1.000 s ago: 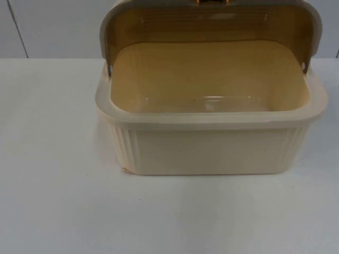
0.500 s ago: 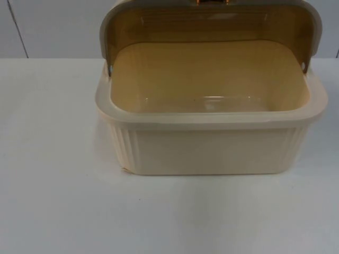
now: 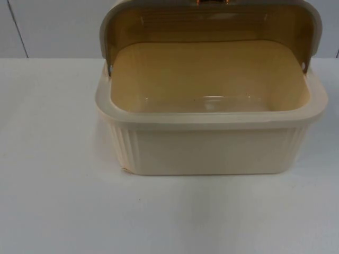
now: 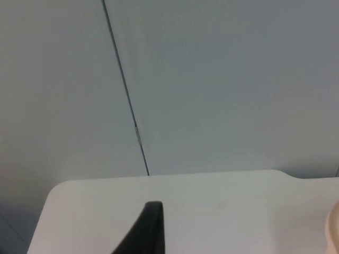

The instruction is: Open the box lid with the left hand, place the block into the box with the right hand, then close the box lid with the left hand.

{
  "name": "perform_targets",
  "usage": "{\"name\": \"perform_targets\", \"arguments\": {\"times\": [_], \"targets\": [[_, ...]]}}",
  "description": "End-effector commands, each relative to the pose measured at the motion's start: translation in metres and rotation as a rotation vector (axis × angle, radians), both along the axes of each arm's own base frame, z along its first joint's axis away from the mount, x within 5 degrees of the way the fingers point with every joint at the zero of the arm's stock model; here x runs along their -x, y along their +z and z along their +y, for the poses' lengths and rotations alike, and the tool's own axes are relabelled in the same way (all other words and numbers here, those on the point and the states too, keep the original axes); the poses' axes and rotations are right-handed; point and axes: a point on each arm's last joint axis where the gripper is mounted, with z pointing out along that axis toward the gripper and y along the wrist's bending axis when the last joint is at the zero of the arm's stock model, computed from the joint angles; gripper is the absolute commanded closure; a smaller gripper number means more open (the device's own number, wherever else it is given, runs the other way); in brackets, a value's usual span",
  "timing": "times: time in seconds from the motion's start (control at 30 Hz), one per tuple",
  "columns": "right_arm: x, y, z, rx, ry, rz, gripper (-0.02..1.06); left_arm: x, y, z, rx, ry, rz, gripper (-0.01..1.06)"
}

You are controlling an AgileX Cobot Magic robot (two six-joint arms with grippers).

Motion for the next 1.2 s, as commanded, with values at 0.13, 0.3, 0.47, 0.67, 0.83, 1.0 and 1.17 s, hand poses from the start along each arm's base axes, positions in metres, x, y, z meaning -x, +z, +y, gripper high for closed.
{"name": "perform_targets", "arguments": {"times": [0.13, 0.3, 0.47, 0.67, 0.83, 1.0, 1.17], "targets": [[0.001, 0.056, 0.003, -0.015, -0.072, -0.104, 1.04, 0.0, -0.001, 0.001, -0.006, 0.007, 0.001, 0.0], [0.003, 0.108, 0.011, -0.103, -0.161, -0.238, 1.04, 0.0, -0.001, 0.002, -0.014, 0.008, 0.0, 0.0], [0.018, 0.183, 0.028, -0.17, -0.187, -0.426, 1.04, 0.0, -0.001, 0.002, -0.014, 0.008, 0.0, 0.0], [0.051, 0.266, 0.065, -0.155, -0.111, -0.613, 1.04, 0.0, -0.001, 0.001, -0.01, 0.007, -0.001, 0.0], [0.073, 0.312, 0.123, -0.153, 0.043, -0.716, 1.04, 0.001, 0.0, 0.001, 0.005, 0.005, -0.002, 0.0], [0.101, 0.343, 0.202, -0.105, 0.298, -0.786, 1.04, 0.001, 0.0, 0.001, 0.007, 0.005, -0.002, 0.0], [0.12, 0.357, 0.252, -0.222, 0.363, -0.835, 1.04, 0.001, 0.0, 0.001, 0.007, 0.005, -0.002, 0.0]]}}
